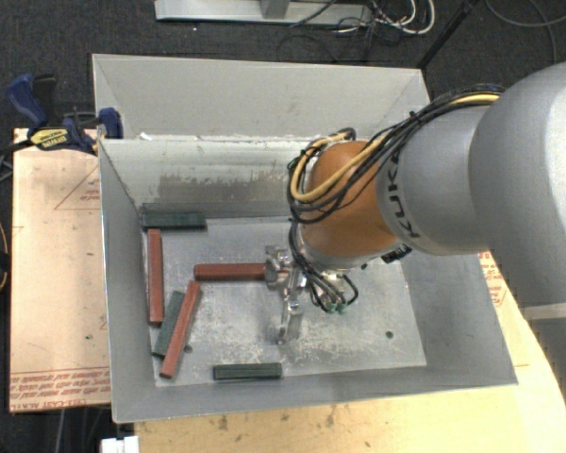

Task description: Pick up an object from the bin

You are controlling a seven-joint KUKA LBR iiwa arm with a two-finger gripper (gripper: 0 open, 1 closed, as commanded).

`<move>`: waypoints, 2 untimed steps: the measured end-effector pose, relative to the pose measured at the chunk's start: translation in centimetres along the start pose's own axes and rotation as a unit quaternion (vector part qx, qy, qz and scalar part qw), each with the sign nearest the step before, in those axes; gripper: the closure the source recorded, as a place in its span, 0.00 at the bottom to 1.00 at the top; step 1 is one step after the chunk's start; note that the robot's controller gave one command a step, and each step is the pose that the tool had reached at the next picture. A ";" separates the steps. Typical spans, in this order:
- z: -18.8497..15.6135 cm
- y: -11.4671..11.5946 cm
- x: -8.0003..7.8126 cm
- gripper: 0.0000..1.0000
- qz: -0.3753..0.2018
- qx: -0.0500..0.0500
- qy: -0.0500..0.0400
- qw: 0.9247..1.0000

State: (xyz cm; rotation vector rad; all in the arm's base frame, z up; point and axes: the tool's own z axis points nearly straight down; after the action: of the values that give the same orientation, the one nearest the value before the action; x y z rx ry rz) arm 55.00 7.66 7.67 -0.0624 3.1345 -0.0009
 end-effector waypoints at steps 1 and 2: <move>0.0 3.5 -3.1 0.00 0.034 -0.001 0.002 0.999; 0.0 3.4 -8.1 0.00 -0.005 -0.001 0.002 1.000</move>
Offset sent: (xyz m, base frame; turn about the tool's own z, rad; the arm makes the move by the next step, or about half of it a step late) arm 0.1014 0.0323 -0.0001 -0.0576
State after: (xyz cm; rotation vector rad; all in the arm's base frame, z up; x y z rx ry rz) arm 62.95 11.42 7.72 -0.0785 3.1380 0.0030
